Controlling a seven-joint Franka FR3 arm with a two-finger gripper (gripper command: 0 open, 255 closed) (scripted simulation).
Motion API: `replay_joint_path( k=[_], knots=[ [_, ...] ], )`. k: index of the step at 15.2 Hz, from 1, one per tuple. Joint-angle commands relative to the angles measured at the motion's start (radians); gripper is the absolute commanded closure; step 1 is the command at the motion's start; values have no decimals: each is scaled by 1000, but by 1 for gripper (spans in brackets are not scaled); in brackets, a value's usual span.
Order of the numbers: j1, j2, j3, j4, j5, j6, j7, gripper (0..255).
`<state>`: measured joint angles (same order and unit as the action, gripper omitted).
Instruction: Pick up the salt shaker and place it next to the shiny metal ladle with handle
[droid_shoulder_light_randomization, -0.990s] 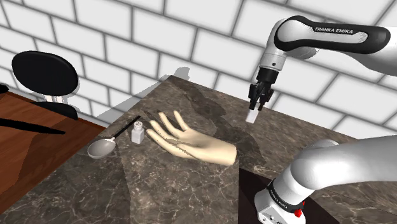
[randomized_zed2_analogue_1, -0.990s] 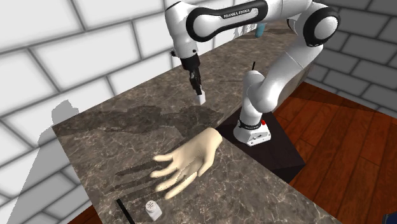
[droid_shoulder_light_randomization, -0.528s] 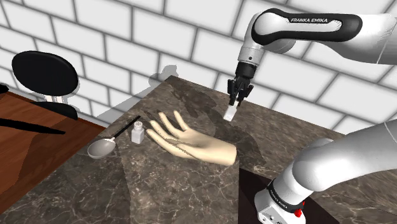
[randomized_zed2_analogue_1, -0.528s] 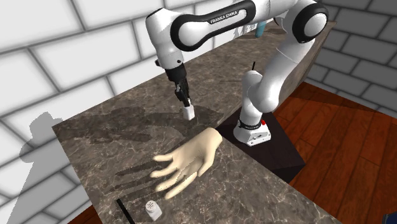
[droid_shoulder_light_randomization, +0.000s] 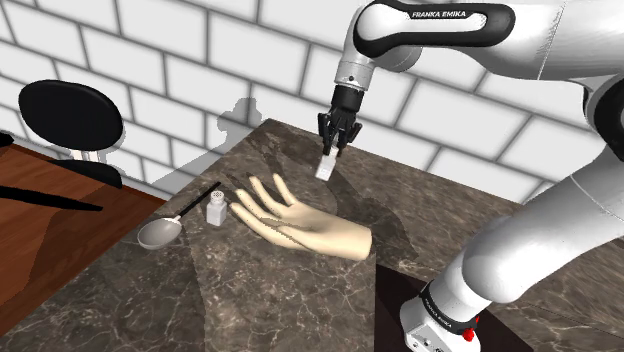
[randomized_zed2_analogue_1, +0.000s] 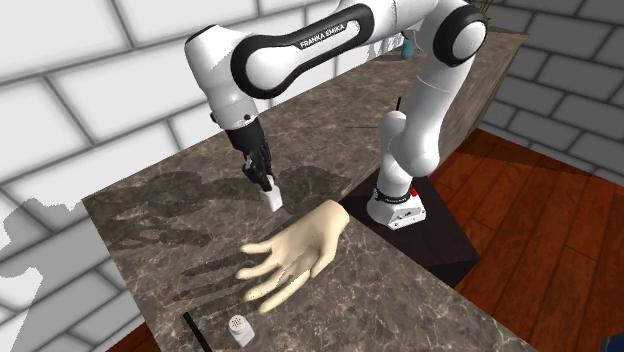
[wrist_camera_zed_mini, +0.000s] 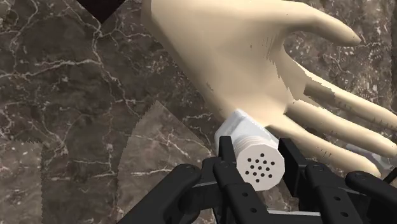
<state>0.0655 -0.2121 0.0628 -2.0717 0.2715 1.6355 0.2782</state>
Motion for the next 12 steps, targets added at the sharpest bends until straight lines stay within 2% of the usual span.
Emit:
replay_joint_path(
  k=[1, 7, 12],
  knots=[
    [15, 63, 21, 64, 8, 9, 34, 255],
    [57, 266, 69, 295, 7, 6, 132, 255],
    [99, 456, 98, 539, -13, -28, 216, 255]
  ],
)
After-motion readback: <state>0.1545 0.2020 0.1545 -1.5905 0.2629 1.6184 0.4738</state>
